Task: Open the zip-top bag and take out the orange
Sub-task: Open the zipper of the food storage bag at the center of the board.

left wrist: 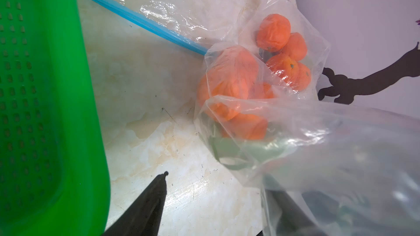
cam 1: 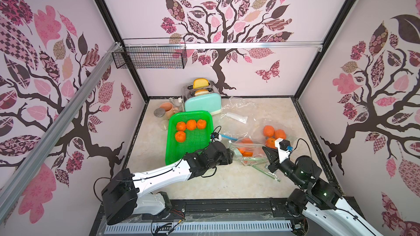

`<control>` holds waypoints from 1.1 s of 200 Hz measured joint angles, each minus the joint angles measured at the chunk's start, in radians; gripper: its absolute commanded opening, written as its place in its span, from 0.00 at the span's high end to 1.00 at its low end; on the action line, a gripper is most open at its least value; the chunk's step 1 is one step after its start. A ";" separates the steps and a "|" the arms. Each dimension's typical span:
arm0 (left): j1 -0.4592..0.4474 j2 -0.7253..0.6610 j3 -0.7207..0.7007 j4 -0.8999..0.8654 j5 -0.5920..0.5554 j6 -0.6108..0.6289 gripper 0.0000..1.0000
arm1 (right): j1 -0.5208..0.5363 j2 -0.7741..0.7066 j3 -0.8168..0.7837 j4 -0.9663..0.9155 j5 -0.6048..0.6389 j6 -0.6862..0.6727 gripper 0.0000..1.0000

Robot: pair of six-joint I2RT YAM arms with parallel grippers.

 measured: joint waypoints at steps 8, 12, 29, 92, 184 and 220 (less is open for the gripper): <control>0.000 -0.010 -0.010 0.010 0.008 -0.010 0.32 | 0.000 -0.013 -0.002 0.000 0.002 0.012 1.00; 0.000 -0.013 -0.014 0.013 0.012 -0.016 0.33 | 0.000 -0.018 -0.003 0.000 0.003 0.015 1.00; 0.000 -0.031 -0.033 0.027 0.026 -0.032 0.33 | 0.000 -0.032 -0.013 0.002 -0.001 0.032 0.98; 0.006 -0.098 -0.046 -0.084 0.055 0.022 0.33 | 0.000 0.119 -0.006 -0.014 -0.236 0.037 0.40; 0.007 -0.185 -0.135 -0.145 0.061 0.083 0.38 | -0.018 0.334 0.266 -0.119 -0.330 0.134 0.30; 0.008 -0.179 -0.134 -0.158 0.076 0.103 0.38 | -0.127 0.531 0.357 -0.185 -0.183 0.184 0.34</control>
